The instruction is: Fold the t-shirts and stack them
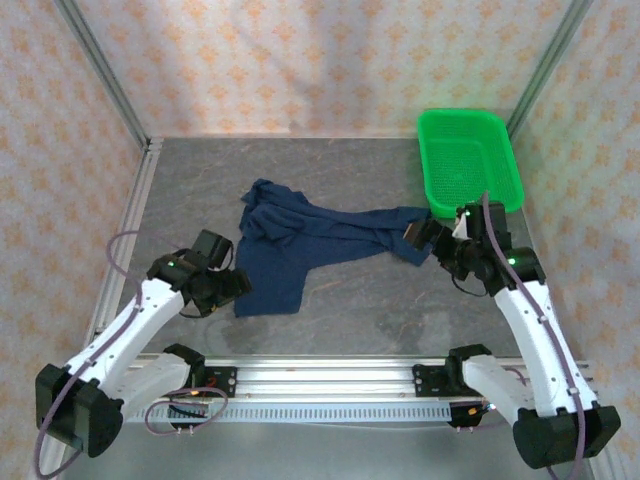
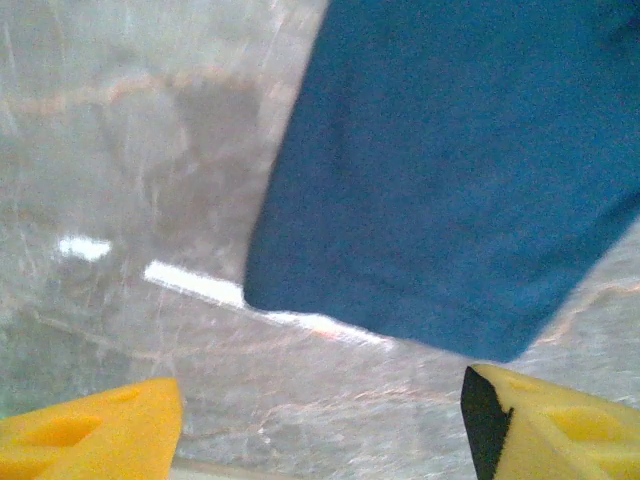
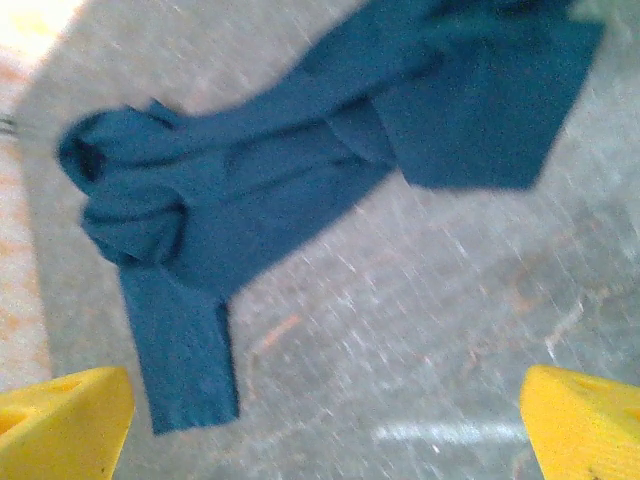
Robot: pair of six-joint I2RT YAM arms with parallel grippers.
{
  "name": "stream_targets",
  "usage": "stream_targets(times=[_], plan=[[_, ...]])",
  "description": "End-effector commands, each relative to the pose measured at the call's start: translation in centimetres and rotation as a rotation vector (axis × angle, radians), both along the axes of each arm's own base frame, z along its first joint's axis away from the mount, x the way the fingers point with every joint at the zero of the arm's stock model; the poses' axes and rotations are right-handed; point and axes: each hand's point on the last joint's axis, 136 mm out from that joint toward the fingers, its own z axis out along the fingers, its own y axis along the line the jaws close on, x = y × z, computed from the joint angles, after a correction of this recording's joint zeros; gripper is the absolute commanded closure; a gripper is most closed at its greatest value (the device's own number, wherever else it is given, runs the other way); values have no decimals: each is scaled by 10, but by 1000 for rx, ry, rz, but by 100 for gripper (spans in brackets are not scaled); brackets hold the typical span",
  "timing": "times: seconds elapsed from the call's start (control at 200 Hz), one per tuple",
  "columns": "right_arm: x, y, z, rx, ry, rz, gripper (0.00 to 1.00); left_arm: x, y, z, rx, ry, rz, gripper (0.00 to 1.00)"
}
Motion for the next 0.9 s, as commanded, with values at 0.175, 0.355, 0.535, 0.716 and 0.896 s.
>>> stream_targets(times=[0.175,0.355,0.535,0.716,0.896], plan=[[1,-4,-27,-49,84,11,2,9,-19,-40,-102,64,72,39],[18,0,-36,-32,84,4,2,19,-20,-65,-79,85,76,48],[35,-13,-56,-109,120,-33,2,32,-16,-82,-27,90,65,63],[57,-31,-93,-239,207,-41,7,34,-1,-77,75,79,43,100],[77,-70,-124,-447,302,-77,20,32,20,-24,142,-40,54,100]])
